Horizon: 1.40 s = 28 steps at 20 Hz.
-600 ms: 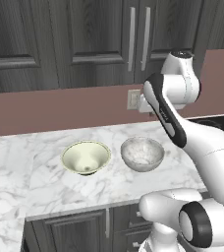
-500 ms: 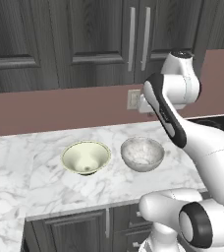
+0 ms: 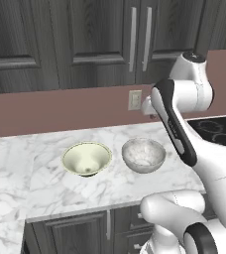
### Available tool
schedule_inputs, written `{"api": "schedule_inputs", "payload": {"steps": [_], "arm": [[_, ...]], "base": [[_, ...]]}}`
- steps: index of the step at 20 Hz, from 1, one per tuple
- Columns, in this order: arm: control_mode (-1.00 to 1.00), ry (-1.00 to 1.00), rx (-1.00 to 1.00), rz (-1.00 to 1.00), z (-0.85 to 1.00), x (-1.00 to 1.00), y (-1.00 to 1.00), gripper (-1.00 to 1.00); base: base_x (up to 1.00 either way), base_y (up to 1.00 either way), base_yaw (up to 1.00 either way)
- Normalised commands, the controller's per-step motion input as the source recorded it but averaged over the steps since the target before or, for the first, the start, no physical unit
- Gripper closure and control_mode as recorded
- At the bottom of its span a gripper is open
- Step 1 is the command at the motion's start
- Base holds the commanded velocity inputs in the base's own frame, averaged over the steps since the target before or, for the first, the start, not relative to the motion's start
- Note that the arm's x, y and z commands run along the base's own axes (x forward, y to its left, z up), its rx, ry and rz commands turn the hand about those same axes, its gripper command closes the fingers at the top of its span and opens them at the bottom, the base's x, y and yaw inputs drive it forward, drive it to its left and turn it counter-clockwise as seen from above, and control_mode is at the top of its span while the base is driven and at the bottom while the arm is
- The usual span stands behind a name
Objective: Open the cabinet. Pick the bowls from the counter and place them in the cabinet. Then close the cabinet.
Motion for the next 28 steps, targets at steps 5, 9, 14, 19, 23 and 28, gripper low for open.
{"api": "schedule_inputs", "payload": {"steps": [5, 9, 14, 19, 23, 28], "arm": [[-1.0, -0.12, 0.0, 0.0, 0.58, -0.02, 0.01, -1.0], [-1.0, -0.09, -0.02, 0.0, 0.59, 0.0, 0.15, -1.0], [-1.0, -0.02, -0.06, 0.02, 0.52, 0.06, 0.09, -1.0], [-1.0, -0.04, -0.02, 0.04, 0.46, 0.1, 0.03, -1.0], [-1.0, -0.12, 0.0, 0.04, 0.25, 0.27, 0.09, -1.0], [-1.0, -0.09, 0.0, 0.0, 0.1, 0.31, 0.1, -1.0]], "base": [[0.0, 0.0, 0.0], [0.0, 0.0, 0.0], [0.0, 0.0, 0.0], [0.0, 0.0, 0.0], [0.0, 0.0, 0.0], [0.0, 0.0, 0.0]]}}
